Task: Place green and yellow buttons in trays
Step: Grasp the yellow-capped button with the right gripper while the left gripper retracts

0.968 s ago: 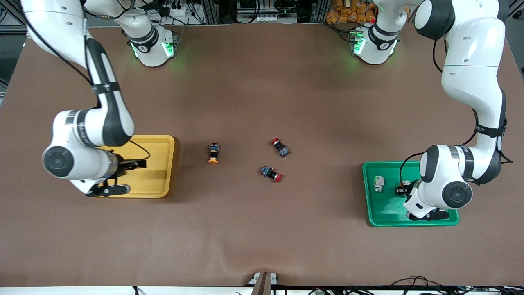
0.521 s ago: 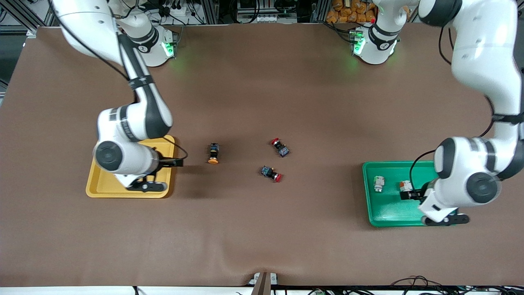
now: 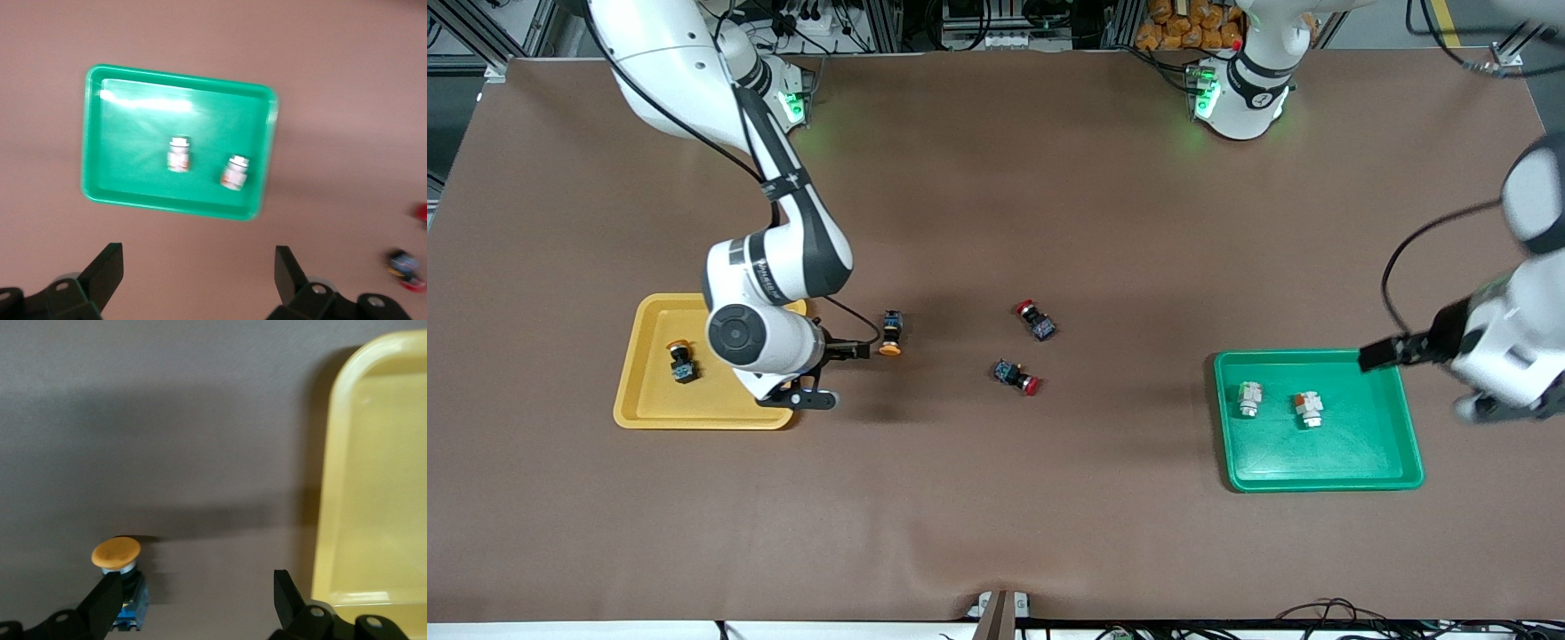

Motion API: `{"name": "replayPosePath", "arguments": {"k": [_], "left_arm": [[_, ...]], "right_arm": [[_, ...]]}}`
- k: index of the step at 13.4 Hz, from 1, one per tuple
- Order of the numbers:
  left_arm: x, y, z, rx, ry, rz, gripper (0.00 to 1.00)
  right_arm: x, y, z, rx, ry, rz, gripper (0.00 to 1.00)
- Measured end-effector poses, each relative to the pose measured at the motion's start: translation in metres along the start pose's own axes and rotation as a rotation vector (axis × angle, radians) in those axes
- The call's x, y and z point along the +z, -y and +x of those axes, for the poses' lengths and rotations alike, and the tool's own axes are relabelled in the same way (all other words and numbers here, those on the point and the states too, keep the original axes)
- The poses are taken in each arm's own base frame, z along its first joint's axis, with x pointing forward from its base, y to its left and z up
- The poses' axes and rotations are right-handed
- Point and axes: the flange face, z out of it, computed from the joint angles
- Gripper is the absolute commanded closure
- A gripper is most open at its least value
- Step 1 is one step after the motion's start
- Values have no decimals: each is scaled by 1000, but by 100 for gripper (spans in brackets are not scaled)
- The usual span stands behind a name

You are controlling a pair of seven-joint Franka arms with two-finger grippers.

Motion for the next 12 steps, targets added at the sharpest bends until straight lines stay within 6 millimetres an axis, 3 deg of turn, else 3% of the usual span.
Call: {"name": "replayPosePath", "arguments": {"k": [3, 7, 12], "left_arm": [[-41, -7, -29, 4, -34, -43, 0], [-59, -10, -69, 15, -36, -36, 0], [-67, -5, -90, 8, -39, -28, 0]], "right_arm": [[12, 30, -18, 41, 0, 0, 0], [23, 55, -30, 68, -28, 2, 0], [61, 70, -42, 49, -59, -9, 0]]}}
